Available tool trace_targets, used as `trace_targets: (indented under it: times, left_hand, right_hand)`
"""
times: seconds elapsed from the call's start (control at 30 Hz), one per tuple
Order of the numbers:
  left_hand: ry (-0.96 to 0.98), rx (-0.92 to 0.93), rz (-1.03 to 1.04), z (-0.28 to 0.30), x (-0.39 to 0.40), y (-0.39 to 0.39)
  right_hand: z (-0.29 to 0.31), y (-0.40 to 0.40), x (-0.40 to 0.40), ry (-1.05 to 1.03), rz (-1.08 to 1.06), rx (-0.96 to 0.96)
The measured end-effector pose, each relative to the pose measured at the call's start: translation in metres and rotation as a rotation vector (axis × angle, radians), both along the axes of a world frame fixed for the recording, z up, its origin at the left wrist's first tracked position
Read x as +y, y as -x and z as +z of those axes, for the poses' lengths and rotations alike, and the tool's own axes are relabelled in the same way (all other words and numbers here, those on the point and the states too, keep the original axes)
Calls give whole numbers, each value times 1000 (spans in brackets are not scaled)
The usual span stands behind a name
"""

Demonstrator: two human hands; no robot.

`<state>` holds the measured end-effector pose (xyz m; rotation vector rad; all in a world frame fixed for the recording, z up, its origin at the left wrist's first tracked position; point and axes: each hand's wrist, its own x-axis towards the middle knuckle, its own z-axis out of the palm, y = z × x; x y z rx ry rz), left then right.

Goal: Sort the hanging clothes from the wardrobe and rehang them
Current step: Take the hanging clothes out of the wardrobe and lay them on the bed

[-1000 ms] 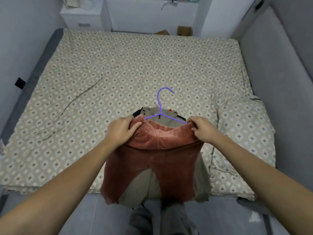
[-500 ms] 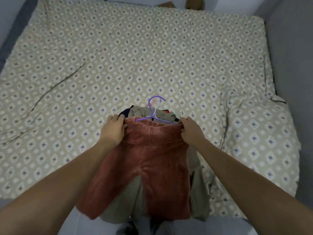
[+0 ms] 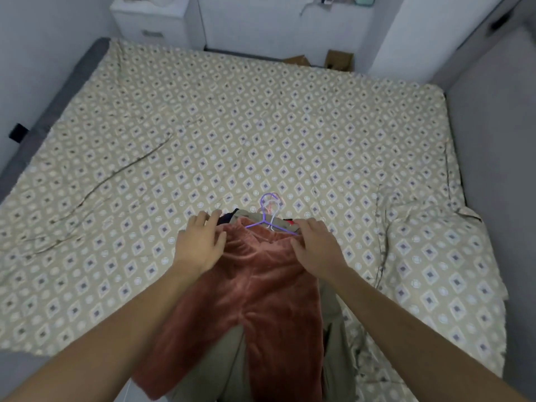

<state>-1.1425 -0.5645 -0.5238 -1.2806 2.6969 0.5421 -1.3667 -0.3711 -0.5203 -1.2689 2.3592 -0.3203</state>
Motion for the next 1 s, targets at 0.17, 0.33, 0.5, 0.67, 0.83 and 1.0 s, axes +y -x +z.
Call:
trace_targets:
  times: [0.17, 0.33, 0.5, 0.67, 0.83, 1.0]
  left_hand:
    - [155, 24, 46, 84, -5, -41]
    - [295, 63, 230, 173, 15, -122]
    - [431, 30, 482, 238, 76, -236]
    - [555, -27, 761, 288, 169, -359]
    - [640, -137, 1083, 321, 312, -482]
    - [690, -256, 1396, 336, 473, -580]
  right_hand:
    - [77, -38, -33, 134, 131, 61]
    - [149, -93, -76, 270, 356, 53]
    - [213, -188, -94, 413, 609, 18]
    - [264, -317, -81, 539, 881, -49]
    - [305, -481, -24, 607, 1197, -133]
    - [331, -640, 80, 649, 1529, -209]
